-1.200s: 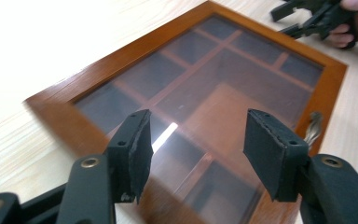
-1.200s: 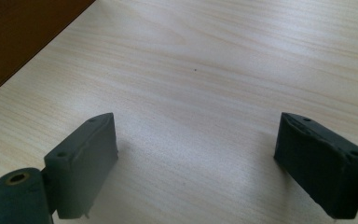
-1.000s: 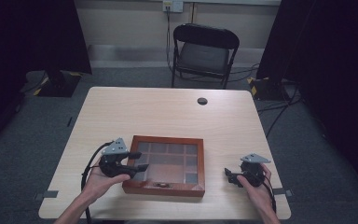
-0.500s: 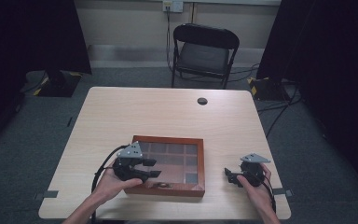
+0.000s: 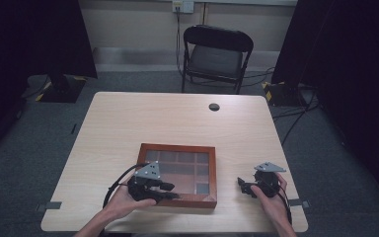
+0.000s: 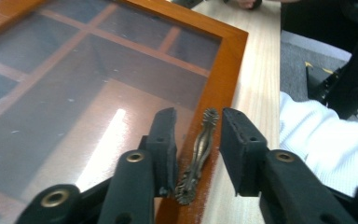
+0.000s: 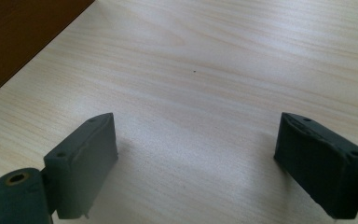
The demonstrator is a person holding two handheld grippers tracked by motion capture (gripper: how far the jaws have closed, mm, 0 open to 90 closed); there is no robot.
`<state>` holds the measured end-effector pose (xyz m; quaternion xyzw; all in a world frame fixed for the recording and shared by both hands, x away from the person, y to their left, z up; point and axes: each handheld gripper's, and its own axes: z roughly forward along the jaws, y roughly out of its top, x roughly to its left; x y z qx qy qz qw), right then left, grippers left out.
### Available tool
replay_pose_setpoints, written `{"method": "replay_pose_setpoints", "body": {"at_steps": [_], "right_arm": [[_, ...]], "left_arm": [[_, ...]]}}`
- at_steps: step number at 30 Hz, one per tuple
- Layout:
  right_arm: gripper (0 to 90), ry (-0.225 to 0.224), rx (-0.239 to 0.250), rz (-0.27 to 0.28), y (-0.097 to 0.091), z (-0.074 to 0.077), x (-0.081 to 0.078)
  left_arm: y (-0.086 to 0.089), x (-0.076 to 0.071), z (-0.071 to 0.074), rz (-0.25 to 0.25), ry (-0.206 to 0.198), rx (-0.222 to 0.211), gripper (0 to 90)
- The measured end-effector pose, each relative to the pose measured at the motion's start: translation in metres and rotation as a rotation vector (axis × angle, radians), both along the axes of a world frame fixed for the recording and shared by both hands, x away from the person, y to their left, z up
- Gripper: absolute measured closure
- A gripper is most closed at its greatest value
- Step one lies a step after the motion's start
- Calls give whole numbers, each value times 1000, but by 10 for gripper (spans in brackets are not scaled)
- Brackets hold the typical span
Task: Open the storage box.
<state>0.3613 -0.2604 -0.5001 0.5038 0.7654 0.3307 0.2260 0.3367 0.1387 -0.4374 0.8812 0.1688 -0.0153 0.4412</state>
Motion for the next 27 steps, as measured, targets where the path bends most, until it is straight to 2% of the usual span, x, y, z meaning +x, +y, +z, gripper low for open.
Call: {"method": "replay_pose_setpoints", "body": {"at_steps": [2, 4, 10, 14, 18, 24, 27], "right_arm": [[120, 1, 0, -2, 0, 0, 0], [120, 1, 0, -2, 0, 0, 0], [120, 0, 0, 0, 0, 0, 0], [120, 1, 0, -1, 0, 0, 0], [120, 1, 0, -1, 0, 0, 0], [120, 0, 0, 0, 0, 0, 0], [120, 1, 0, -1, 0, 0, 0]], "left_arm": [[-2, -1, 0, -14, 4, -2, 724], [-3, -1, -1, -25, -3, 13, 750], [-3, -1, -2, -26, -11, 14, 771], [-4, -6, -2, -37, -66, 35, 769], [-5, -7, -2, -38, -96, 43, 797], [-6, -9, -2, -32, -106, 46, 802], [-6, -8, -3, -22, -91, 28, 804]]}}
